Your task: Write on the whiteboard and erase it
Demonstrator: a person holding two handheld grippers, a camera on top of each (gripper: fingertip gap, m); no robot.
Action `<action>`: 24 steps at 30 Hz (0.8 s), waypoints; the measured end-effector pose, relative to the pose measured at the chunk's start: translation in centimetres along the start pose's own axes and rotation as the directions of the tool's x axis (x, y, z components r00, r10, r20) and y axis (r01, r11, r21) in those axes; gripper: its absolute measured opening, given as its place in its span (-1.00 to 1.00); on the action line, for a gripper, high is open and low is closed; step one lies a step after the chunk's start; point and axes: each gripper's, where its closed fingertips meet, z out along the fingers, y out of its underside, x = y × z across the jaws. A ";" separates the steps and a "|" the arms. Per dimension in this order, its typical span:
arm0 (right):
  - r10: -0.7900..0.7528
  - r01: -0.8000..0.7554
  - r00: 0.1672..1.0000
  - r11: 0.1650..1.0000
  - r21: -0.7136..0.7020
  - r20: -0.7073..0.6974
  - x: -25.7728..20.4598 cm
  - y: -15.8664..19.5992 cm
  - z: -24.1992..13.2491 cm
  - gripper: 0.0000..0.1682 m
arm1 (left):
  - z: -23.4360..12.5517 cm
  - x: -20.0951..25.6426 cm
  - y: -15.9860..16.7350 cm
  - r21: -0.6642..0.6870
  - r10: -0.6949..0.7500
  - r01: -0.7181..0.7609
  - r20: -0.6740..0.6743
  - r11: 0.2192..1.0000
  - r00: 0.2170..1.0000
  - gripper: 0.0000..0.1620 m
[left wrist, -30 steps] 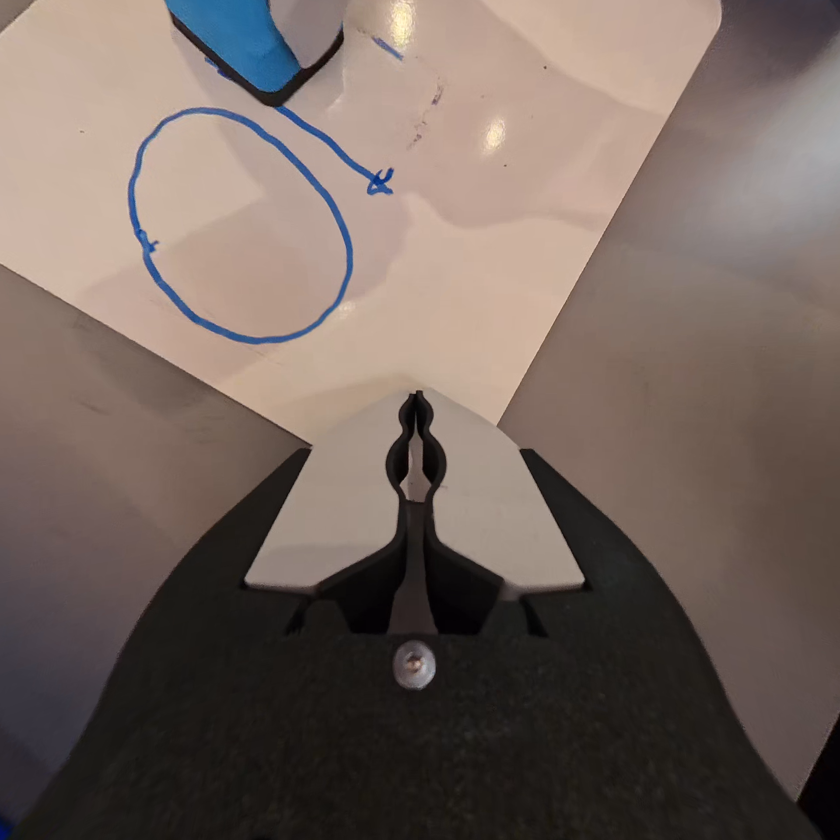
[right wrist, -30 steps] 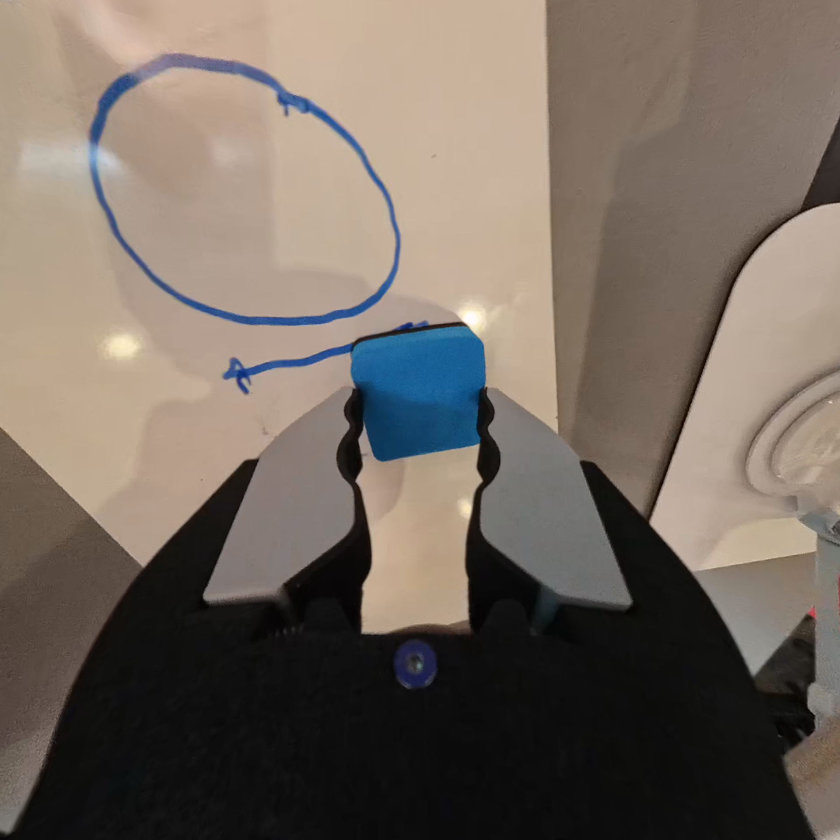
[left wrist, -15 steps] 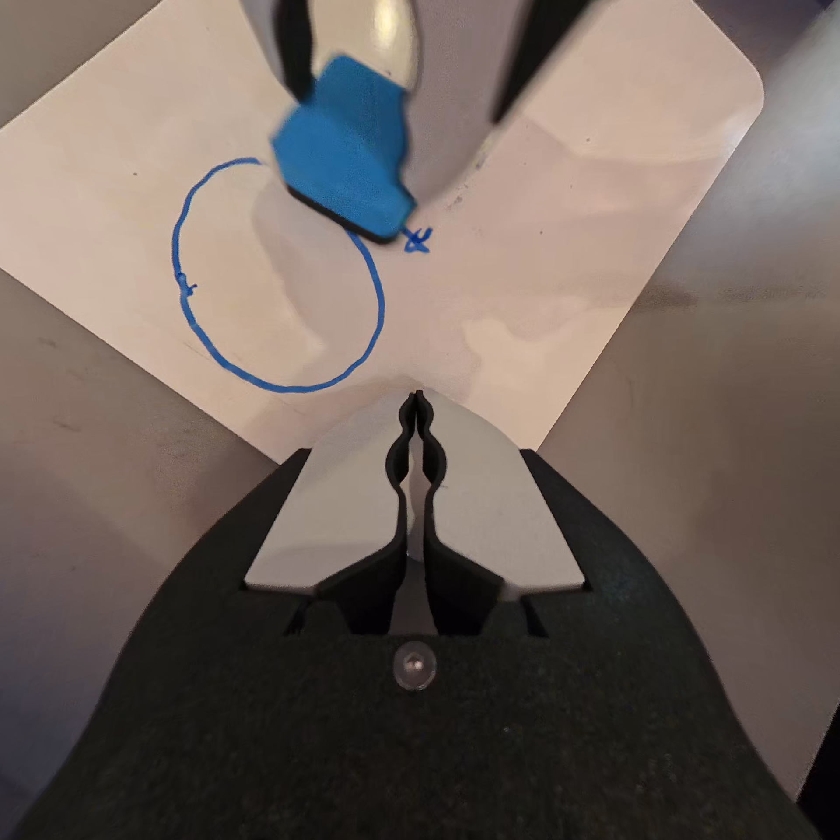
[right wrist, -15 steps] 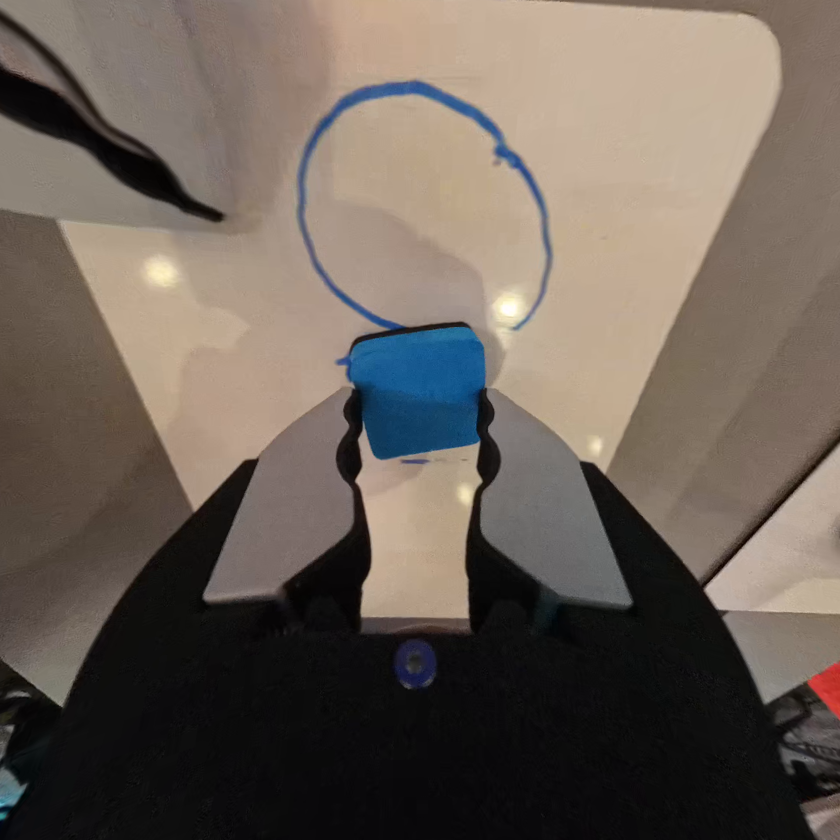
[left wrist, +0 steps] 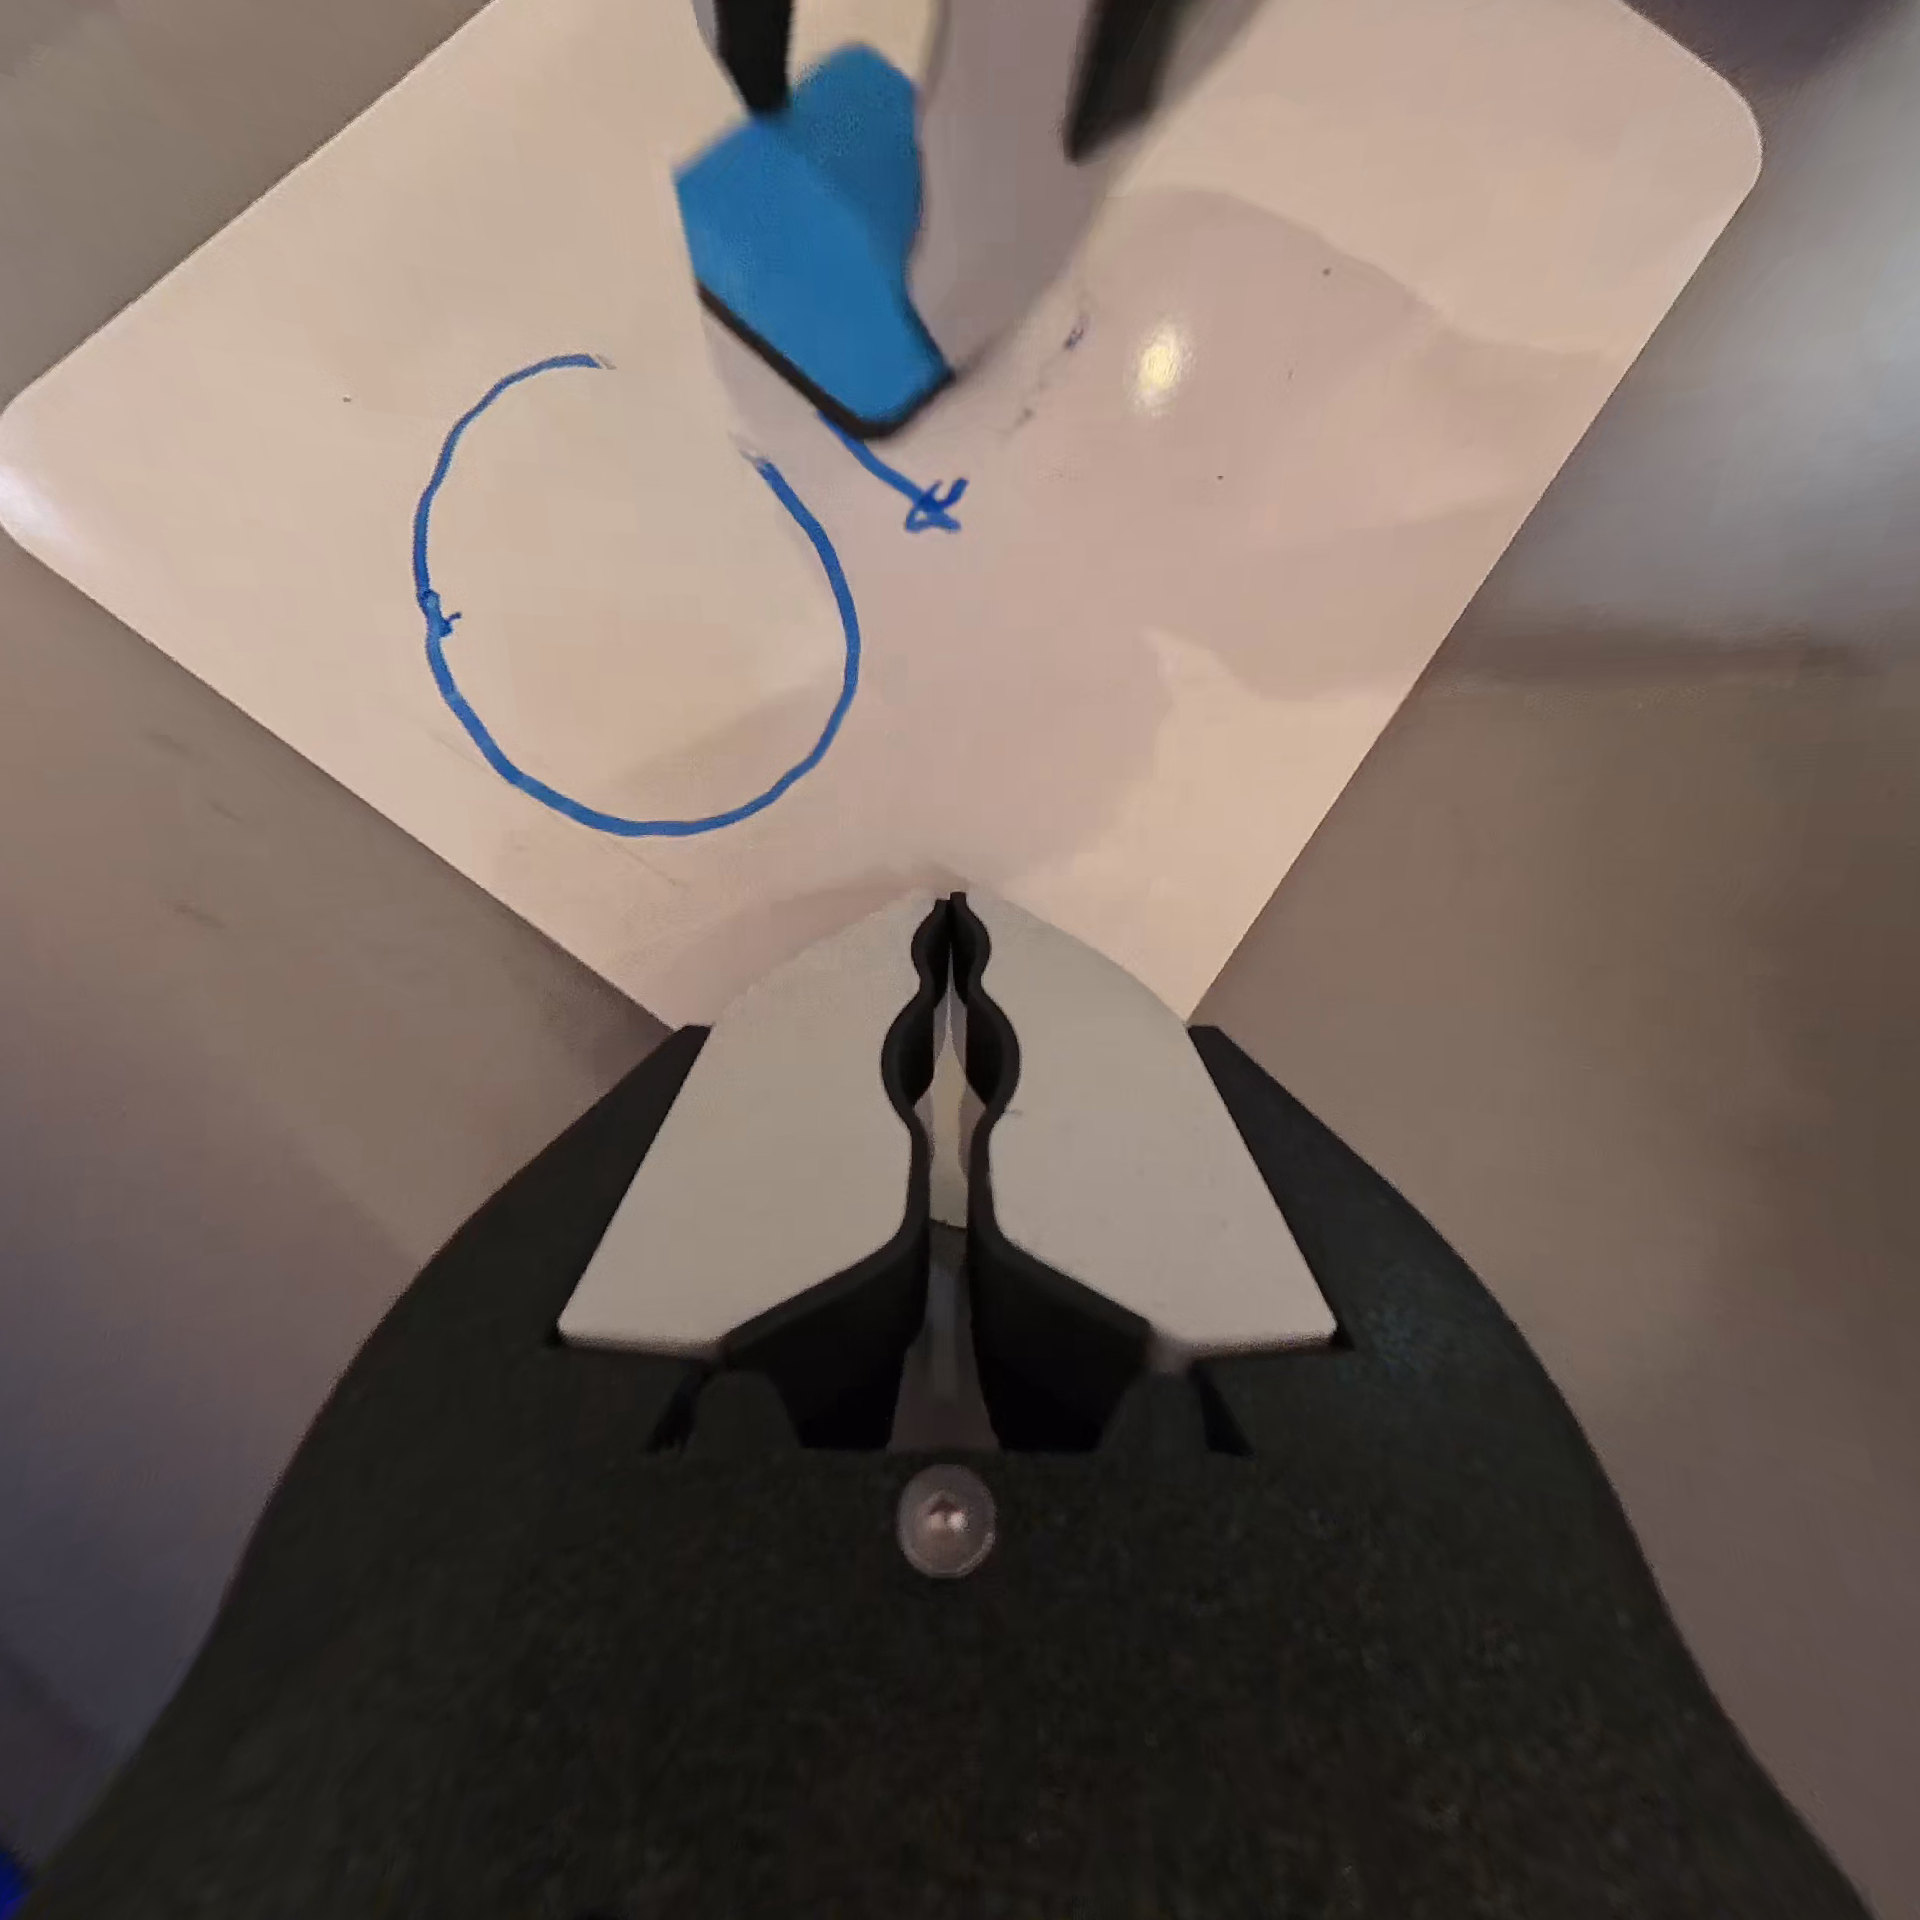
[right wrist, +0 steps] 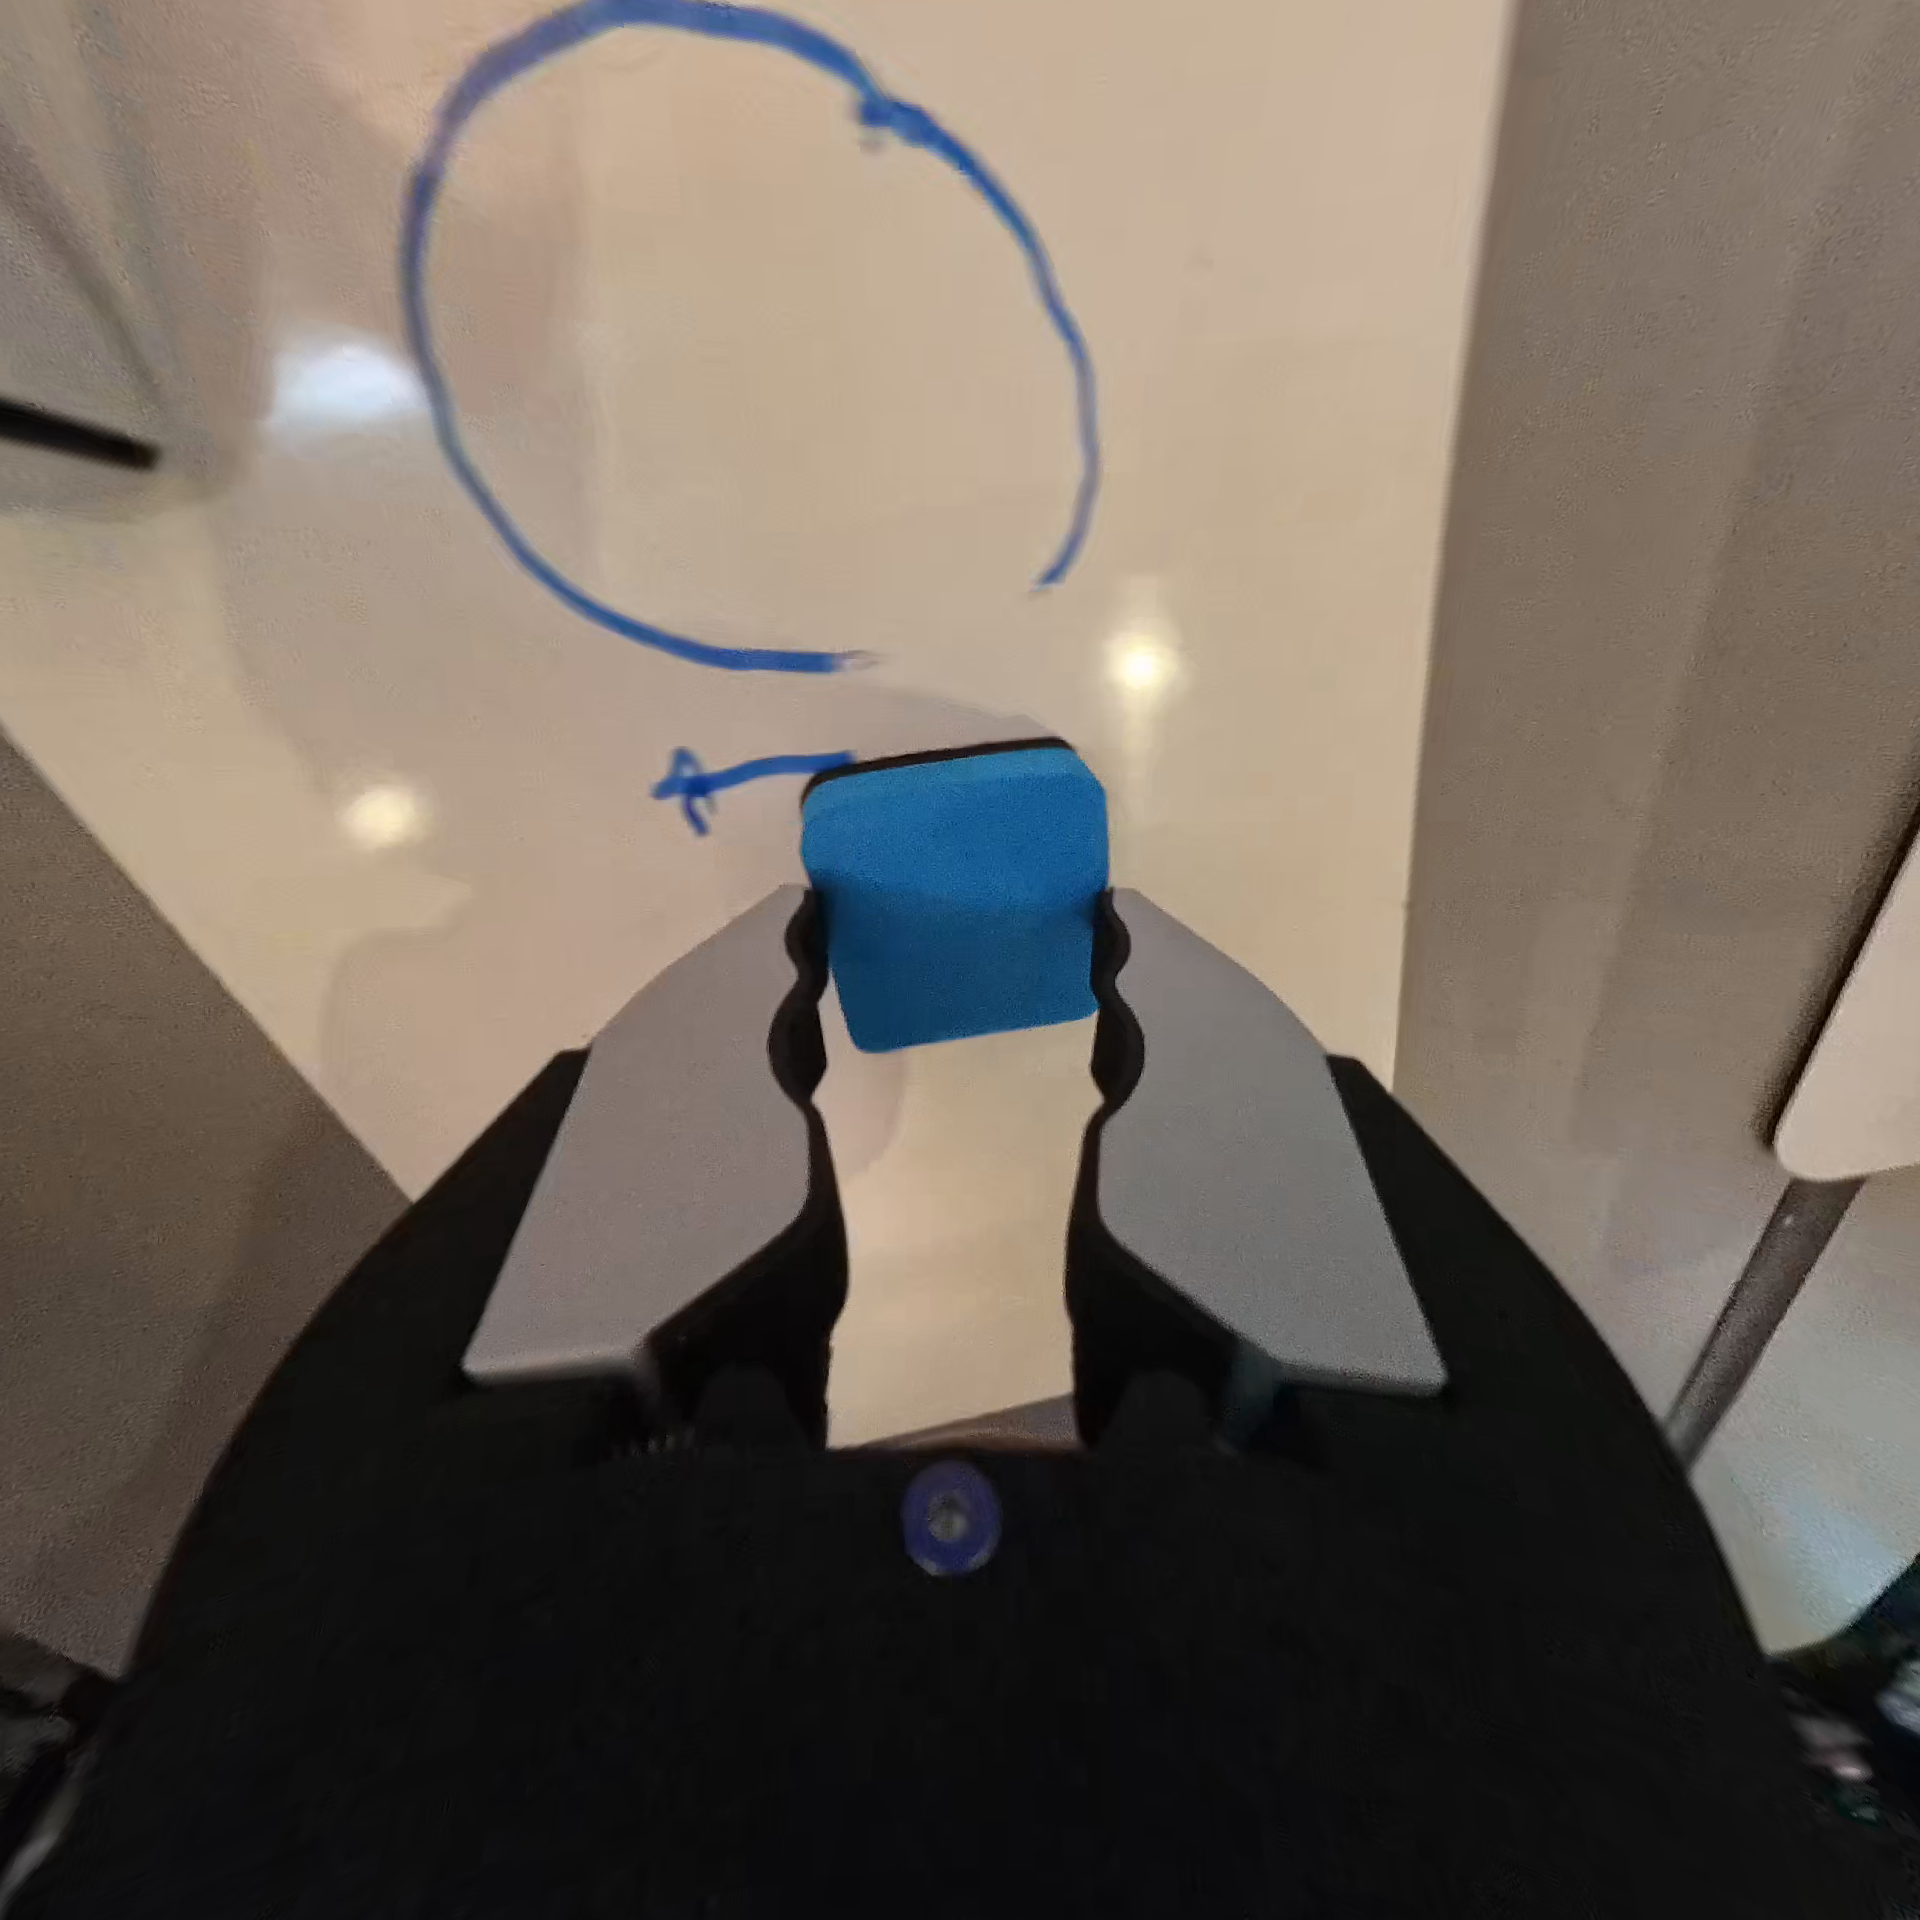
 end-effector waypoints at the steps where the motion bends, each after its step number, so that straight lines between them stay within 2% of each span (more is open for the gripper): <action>1: 0.079 -0.079 0.997 0.997 0.008 0.000 1.1 0.2 0.1 -0.42 | 0.0 0.0 0.0 -0.001 -0.001 0.001 0.000 1.000 1.000 -1.00; 2: 0.131 -0.131 0.991 0.991 0.008 -0.003 1.4 0.2 0.1 -0.42 | 0.0 0.0 0.0 -0.006 0.000 0.000 0.000 1.000 1.000 -1.00; 6: 0.063 -0.062 0.998 0.997 0.042 -0.007 -3.0 -2.0 -0.2 -0.42 | -0.1 0.1 0.2 -0.010 0.010 -0.010 0.010 1.000 1.000 -1.00; 8: 0.161 -0.160 0.987 0.986 0.055 -0.012 -1.6 -1.1 -0.1 -0.42 | -0.2 0.1 0.3 -0.006 0.010 -0.010 0.013 1.000 1.000 -1.00; 10: 0.289 -0.288 0.957 0.957 0.024 -0.040 1.0 1.3 0.1 -0.42 | -0.3 0.1 0.4 0.004 0.012 -0.012 0.022 1.000 1.000 -1.00; 12: 0.320 -0.321 0.945 0.947 -0.006 -0.062 1.1 1.8 0.0 -0.42 | -0.3 0.1 0.4 0.009 0.006 -0.006 0.020 1.000 1.000 -1.00; 16: 0.243 -0.244 0.970 0.969 0.050 0.022 -3.9 -2.6 -0.4 -0.42 | -0.3 0.1 0.4 0.001 0.008 -0.008 0.022 1.000 1.000 -1.00; 18: 0.327 -0.328 0.945 0.944 0.036 0.016 -2.8 -1.3 -0.3 -0.42 | -0.3 0.2 0.4 -0.004 0.016 -0.016 0.033 1.000 0.999 -1.00; 19: 0.379 -0.380 0.925 0.925 -0.002 -0.033 -1.3 0.7 -0.2 -0.42 | -0.3 0.1 0.5 -0.008 0.019 -0.018 0.040 1.000 0.999 -1.00; 21: 0.487 -0.489 0.872 0.872 -0.038 -0.044 0.0 3.3 -0.1 -0.42 | -0.4 0.1 0.5 -0.005 0.025 -0.025 0.053 1.000 0.998 -1.00; 22: 0.485 -0.488 0.872 0.871 -0.048 -0.064 -0.2 3.5 -0.2 -0.42 | -0.4 0.1 0.5 0.000 0.018 -0.018 0.051 1.000 0.999 -1.00; 24: 0.433 -0.435 0.900 0.900 -0.035 -0.060 -2.2 1.4 -0.3 -0.42 | -0.4 0.1 0.6 -0.001 0.007 -0.007 0.044 1.000 0.999 -1.00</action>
